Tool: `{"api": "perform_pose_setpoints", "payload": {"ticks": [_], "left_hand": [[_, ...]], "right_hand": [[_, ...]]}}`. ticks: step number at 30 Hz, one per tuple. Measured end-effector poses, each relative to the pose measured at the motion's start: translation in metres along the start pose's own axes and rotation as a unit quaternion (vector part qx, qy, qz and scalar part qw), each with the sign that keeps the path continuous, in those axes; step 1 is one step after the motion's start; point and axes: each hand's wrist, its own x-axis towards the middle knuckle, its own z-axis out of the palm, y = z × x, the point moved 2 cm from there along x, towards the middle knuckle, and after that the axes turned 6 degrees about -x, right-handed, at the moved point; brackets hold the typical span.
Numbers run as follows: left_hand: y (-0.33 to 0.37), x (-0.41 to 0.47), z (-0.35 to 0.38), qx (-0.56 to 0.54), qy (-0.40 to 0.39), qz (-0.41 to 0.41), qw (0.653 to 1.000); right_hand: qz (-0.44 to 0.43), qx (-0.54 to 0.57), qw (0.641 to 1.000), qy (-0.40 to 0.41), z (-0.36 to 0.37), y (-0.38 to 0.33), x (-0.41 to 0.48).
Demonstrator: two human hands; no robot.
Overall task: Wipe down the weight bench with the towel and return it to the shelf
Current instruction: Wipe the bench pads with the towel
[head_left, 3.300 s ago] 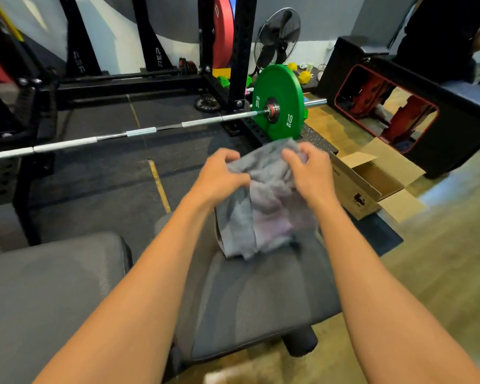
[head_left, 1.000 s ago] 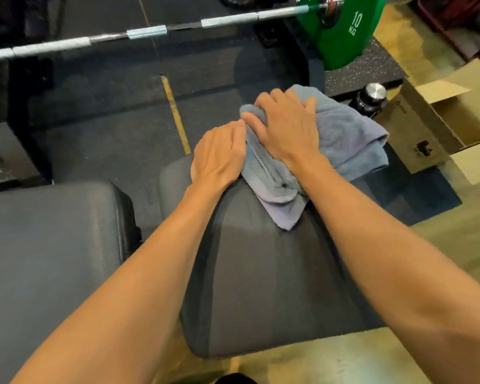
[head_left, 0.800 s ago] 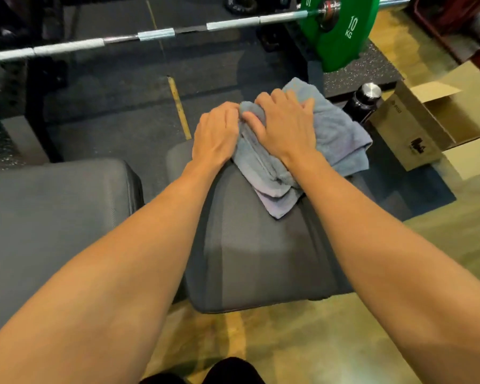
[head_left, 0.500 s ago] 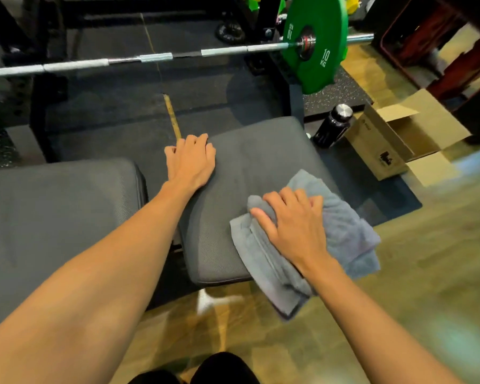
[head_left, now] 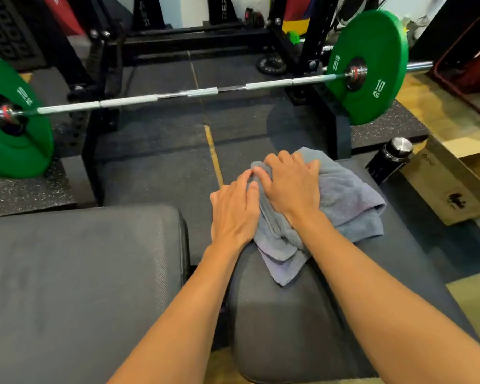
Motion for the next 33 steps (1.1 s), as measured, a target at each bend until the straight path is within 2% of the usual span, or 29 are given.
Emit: {"api": "perform_pose_setpoints", "payload": {"ticks": [4,10,14,16,18,22,26,29,33], "left_hand": [[0.002,-0.005,-0.008,-0.038,-0.024,-0.032,0.998],[-0.003,-0.027,-0.031,-0.057,-0.062,-0.103,0.991],[0.004,-0.022,-0.036,-0.076,-0.058,-0.107,0.990],[0.004,-0.022,-0.035,-0.066,-0.051,-0.103,0.991],[0.000,-0.021,-0.034,-0.074,-0.051,-0.102,0.991],[-0.010,-0.010,-0.034,-0.115,-0.048,-0.120,0.985],[-0.021,0.002,-0.040,-0.112,-0.061,-0.112,0.985],[-0.024,0.002,-0.044,-0.105,-0.086,-0.110,0.985],[-0.021,-0.029,-0.046,-0.077,-0.110,-0.105,0.985]], "right_hand": [[-0.003,0.001,1.000,-0.014,-0.013,-0.007,-0.013],[0.009,-0.011,0.999,-0.052,-0.068,-0.015,-0.130],[0.025,-0.015,0.999,-0.017,-0.077,-0.024,-0.171],[0.036,-0.032,0.998,0.026,-0.073,-0.028,-0.159],[0.024,-0.048,0.998,0.030,-0.065,-0.038,-0.135],[0.001,-0.054,0.998,0.013,-0.039,-0.059,-0.069],[-0.027,-0.049,0.997,-0.047,-0.013,-0.075,-0.020],[-0.025,-0.043,0.997,-0.062,-0.013,-0.075,-0.016],[0.007,-0.029,0.997,-0.076,-0.036,-0.073,-0.055]]}}
